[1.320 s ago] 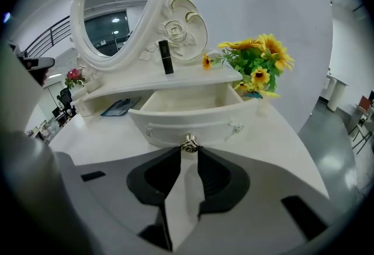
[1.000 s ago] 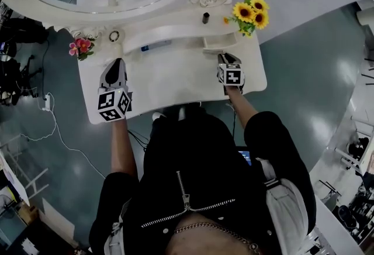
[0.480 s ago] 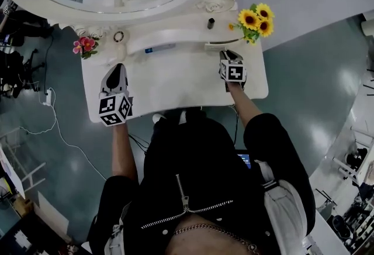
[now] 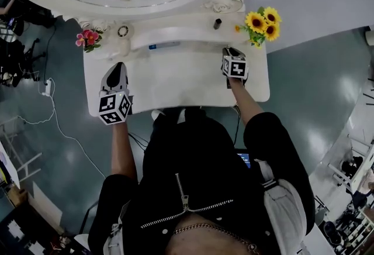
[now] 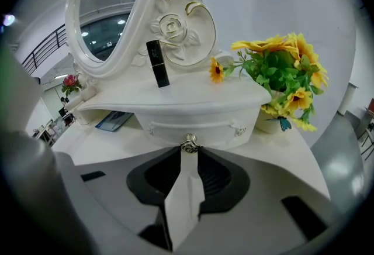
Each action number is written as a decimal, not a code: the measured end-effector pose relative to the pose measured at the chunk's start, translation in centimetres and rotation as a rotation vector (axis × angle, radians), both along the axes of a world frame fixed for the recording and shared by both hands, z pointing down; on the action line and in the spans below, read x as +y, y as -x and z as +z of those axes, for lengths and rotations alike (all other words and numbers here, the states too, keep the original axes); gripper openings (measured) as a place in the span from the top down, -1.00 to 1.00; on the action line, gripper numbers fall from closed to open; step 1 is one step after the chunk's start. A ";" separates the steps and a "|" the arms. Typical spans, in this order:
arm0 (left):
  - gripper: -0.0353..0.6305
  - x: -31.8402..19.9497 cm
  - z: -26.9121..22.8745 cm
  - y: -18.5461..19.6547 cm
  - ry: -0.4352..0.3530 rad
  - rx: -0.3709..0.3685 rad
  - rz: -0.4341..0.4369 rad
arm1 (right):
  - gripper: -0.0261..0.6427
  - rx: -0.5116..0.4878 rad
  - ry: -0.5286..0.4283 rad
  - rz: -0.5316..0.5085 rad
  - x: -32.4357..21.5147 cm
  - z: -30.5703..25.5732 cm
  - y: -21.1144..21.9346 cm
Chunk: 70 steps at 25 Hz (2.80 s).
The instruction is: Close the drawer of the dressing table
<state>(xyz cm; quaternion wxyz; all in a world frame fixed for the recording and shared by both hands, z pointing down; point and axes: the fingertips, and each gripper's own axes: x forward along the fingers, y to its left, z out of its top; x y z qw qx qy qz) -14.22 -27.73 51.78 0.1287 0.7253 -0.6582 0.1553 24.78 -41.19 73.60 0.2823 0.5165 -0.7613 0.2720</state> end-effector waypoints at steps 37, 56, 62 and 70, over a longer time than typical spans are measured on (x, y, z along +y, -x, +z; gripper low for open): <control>0.80 -4.3 -2.8 0.0 -0.119 0.036 0.195 | 0.91 -0.032 -0.306 0.051 1.6 -13.2 2.7; 0.80 -4.3 -5.6 0.6 -0.189 0.058 0.237 | 0.91 -0.166 -0.616 -0.129 3.8 -27.7 13.7; 0.80 -4.3 -5.2 0.5 -0.183 0.059 0.240 | 0.91 -0.151 -0.612 -0.158 4.4 -27.4 14.3; 0.80 -4.5 -4.5 0.9 -0.178 0.068 0.243 | 0.91 -0.135 -0.610 -0.185 4.5 -26.8 15.4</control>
